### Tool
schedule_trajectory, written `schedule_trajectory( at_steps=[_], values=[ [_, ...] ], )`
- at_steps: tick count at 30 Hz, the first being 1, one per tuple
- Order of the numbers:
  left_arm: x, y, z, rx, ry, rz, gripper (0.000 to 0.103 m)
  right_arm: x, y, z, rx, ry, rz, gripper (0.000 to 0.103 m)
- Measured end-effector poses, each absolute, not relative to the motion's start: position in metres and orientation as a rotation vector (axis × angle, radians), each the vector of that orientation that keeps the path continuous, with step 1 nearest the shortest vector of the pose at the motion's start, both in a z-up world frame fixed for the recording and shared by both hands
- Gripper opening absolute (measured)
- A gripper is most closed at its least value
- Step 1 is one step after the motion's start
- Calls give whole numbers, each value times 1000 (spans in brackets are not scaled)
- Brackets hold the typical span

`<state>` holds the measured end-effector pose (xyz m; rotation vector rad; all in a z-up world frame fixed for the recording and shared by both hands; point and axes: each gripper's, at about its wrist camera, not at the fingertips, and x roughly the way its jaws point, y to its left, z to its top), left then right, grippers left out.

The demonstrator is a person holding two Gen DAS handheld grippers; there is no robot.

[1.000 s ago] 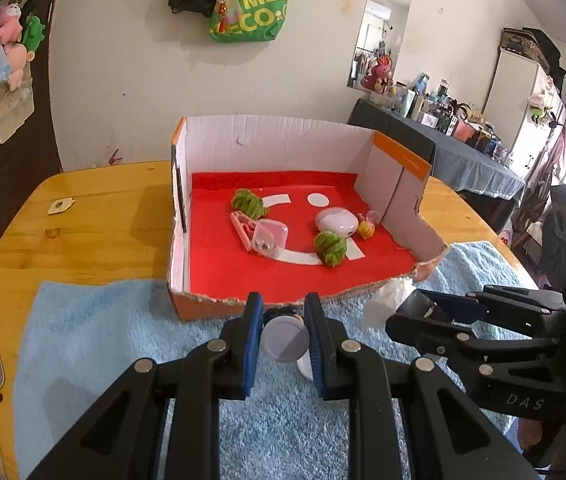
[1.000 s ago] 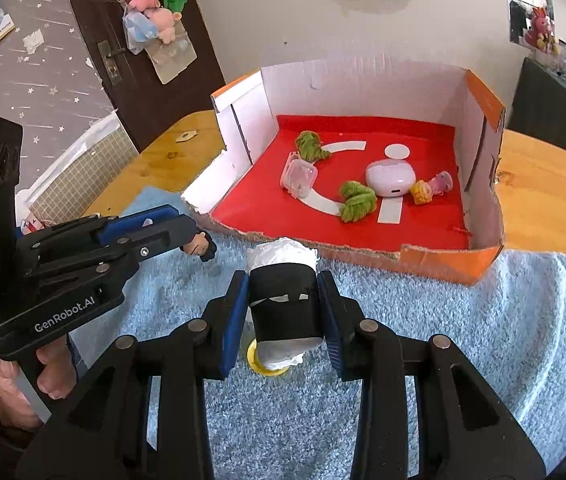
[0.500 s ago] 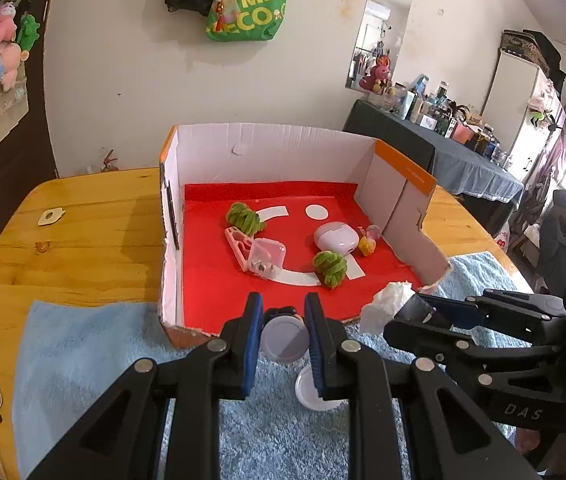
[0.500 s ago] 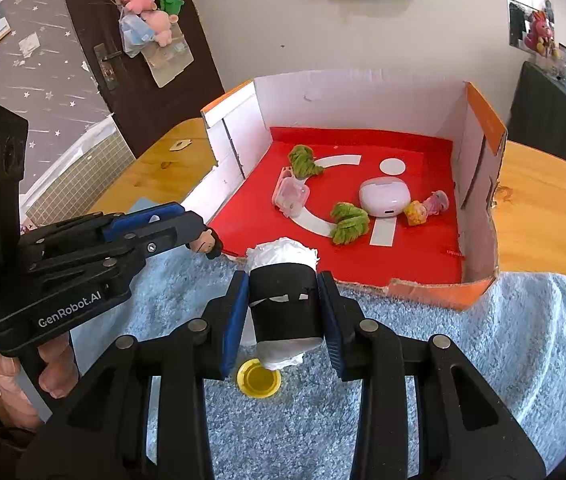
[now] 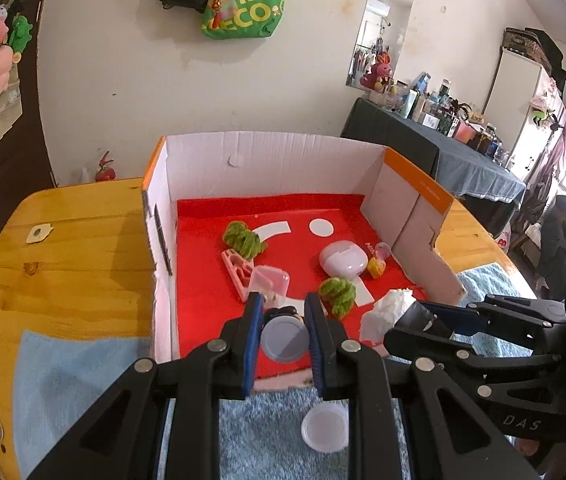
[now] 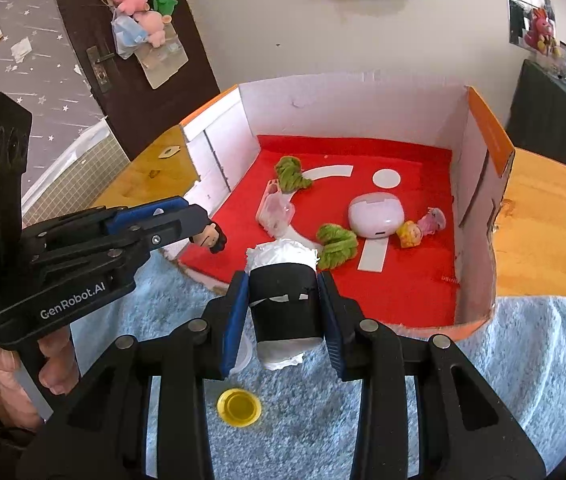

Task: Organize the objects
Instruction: 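Lower the figurine and roll onto the red floor and open both grippers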

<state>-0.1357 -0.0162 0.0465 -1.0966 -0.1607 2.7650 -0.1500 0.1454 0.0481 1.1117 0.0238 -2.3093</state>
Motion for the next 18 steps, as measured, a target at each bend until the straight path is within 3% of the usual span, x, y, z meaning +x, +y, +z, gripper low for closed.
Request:
schedule_trajectory(
  at_steps=[18],
  values=[
    [-187,2,27,-1147,-144,2697,22,-189,157,28,1238,83,-2367,33]
  ],
)
